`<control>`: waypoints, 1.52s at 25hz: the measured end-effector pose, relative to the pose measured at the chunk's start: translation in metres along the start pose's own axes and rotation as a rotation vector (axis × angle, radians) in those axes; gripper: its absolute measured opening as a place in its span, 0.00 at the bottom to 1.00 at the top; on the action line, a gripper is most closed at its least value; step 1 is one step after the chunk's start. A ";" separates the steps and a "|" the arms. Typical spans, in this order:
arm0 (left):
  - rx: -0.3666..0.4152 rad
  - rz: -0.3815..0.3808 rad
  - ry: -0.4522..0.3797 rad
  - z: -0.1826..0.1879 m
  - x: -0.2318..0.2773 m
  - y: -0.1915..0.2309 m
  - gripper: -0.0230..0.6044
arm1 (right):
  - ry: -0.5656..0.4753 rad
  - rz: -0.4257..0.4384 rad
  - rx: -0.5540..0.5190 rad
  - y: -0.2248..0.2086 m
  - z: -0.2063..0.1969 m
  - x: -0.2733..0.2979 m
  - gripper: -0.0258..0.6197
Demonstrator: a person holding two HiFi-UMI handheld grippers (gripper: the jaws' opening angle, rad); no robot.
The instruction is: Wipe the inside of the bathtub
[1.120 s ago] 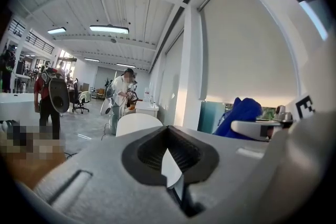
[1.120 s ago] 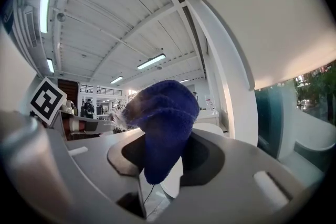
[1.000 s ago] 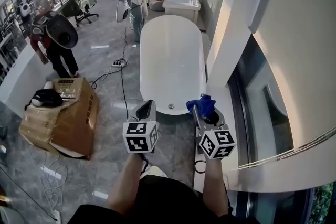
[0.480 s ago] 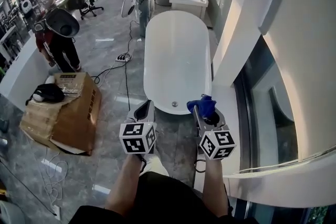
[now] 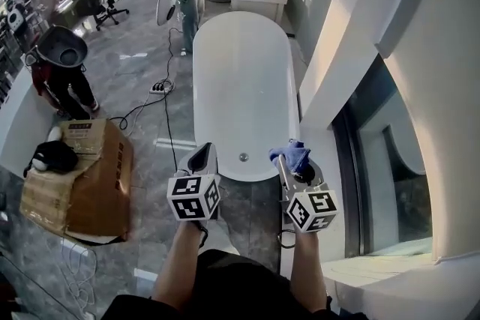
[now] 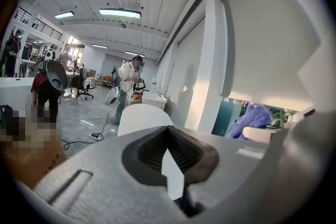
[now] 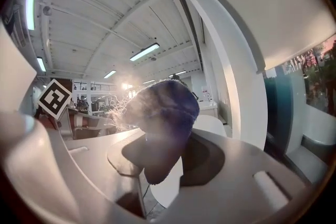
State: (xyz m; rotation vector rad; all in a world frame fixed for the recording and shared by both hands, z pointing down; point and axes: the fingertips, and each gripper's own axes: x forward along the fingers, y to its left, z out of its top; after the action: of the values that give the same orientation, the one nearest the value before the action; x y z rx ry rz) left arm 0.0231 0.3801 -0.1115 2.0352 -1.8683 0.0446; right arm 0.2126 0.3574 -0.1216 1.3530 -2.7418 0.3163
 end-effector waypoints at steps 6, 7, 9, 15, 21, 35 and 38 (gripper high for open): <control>-0.004 0.000 0.064 0.018 0.065 0.059 0.04 | 0.058 0.013 0.032 0.005 -0.001 0.096 0.26; 0.000 -0.001 0.077 0.021 0.078 0.071 0.04 | 0.066 0.018 0.039 0.007 -0.002 0.117 0.26; 0.009 -0.003 0.101 0.027 0.106 0.094 0.04 | 0.083 0.028 0.053 0.009 -0.005 0.159 0.26; -0.013 -0.030 0.163 0.032 0.187 0.143 0.04 | 0.138 0.023 0.067 0.001 -0.017 0.249 0.26; -0.058 -0.105 0.239 0.010 0.239 0.131 0.04 | 0.212 -0.078 0.076 -0.043 -0.030 0.264 0.26; 0.015 -0.004 0.222 0.061 0.293 0.097 0.04 | 0.159 0.064 0.144 -0.101 0.014 0.317 0.26; 0.025 0.015 0.212 0.068 0.303 0.079 0.04 | 0.147 0.086 0.163 -0.126 0.021 0.317 0.26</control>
State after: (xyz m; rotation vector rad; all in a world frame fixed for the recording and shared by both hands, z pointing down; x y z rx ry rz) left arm -0.0326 0.0674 -0.0723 1.9483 -1.7595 0.2786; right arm 0.1187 0.0318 -0.0748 1.1936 -2.7057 0.6305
